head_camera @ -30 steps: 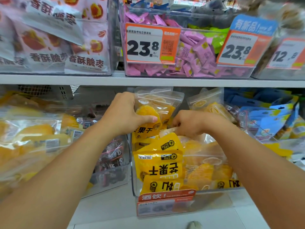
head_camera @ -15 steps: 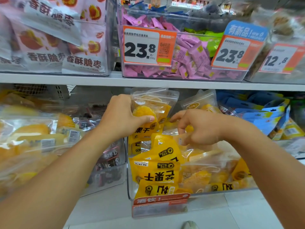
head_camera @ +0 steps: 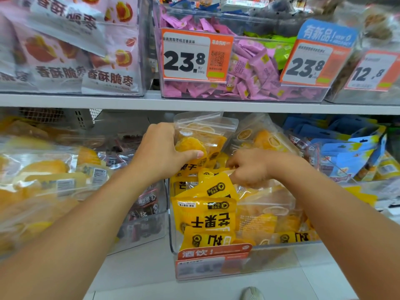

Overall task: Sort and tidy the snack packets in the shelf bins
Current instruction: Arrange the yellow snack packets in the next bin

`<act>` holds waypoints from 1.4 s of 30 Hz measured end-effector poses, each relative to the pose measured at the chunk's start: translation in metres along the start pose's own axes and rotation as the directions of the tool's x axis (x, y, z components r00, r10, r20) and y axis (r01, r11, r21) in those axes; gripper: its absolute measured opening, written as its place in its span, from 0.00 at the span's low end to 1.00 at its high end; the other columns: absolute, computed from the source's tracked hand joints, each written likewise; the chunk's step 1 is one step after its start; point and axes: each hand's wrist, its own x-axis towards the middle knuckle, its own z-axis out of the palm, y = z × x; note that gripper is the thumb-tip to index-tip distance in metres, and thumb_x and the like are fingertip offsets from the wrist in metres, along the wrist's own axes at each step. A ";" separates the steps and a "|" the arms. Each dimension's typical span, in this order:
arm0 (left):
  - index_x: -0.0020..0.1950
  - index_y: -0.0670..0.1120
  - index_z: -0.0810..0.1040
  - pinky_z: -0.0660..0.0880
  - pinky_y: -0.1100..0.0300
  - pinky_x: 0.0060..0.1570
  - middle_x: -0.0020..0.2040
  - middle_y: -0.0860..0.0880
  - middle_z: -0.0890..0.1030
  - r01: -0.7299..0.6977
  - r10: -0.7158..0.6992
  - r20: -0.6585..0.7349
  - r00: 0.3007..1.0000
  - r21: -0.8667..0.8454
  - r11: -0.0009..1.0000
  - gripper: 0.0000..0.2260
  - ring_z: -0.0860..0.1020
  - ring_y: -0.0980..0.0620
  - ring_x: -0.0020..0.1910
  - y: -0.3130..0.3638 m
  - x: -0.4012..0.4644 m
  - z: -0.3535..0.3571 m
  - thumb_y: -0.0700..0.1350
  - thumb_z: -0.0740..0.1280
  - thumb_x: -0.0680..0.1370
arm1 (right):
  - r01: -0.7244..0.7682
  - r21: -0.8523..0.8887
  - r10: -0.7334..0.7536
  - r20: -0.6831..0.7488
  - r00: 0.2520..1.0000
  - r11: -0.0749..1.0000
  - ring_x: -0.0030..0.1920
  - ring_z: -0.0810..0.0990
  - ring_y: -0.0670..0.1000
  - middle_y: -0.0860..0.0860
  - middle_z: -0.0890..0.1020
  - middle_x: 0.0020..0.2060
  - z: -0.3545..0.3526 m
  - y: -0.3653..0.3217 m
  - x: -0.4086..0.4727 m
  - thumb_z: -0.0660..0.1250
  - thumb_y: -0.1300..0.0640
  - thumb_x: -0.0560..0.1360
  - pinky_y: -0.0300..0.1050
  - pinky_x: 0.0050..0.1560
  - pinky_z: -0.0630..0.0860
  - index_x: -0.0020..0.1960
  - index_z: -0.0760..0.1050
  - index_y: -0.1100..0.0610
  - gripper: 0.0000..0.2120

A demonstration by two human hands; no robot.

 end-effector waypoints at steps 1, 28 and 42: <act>0.30 0.46 0.63 0.58 0.56 0.29 0.29 0.50 0.64 -0.002 0.002 0.000 1.000 -0.003 1.000 0.27 0.62 0.52 0.29 0.000 0.000 0.000 0.57 0.79 0.68 | 0.003 -0.004 -0.003 0.007 1.000 1.000 0.41 0.83 0.57 0.54 0.84 0.37 0.000 0.001 0.001 0.65 0.41 0.64 0.53 0.46 0.80 0.42 0.79 0.54 0.18; 0.27 0.45 0.63 0.57 0.53 0.33 0.24 0.49 0.64 -0.152 0.119 0.199 0.973 0.158 0.976 0.28 0.65 0.50 0.27 0.004 -0.001 0.008 0.60 0.68 0.77 | 0.173 0.065 -0.147 -0.294 0.944 0.983 0.44 0.80 0.39 0.35 0.82 0.40 -0.014 0.032 -0.048 0.76 0.53 0.72 0.41 0.45 0.74 0.46 0.84 0.42 0.06; 0.31 0.47 0.66 0.62 0.52 0.34 0.30 0.47 0.71 -0.071 0.070 0.012 0.997 0.080 0.994 0.22 0.72 0.43 0.33 -0.014 0.013 0.024 0.55 0.61 0.83 | 0.022 -0.067 -0.020 0.034 0.999 0.998 0.41 0.78 0.50 0.47 0.79 0.38 0.001 -0.012 0.019 0.63 0.37 0.77 0.45 0.46 0.74 0.40 0.78 0.52 0.19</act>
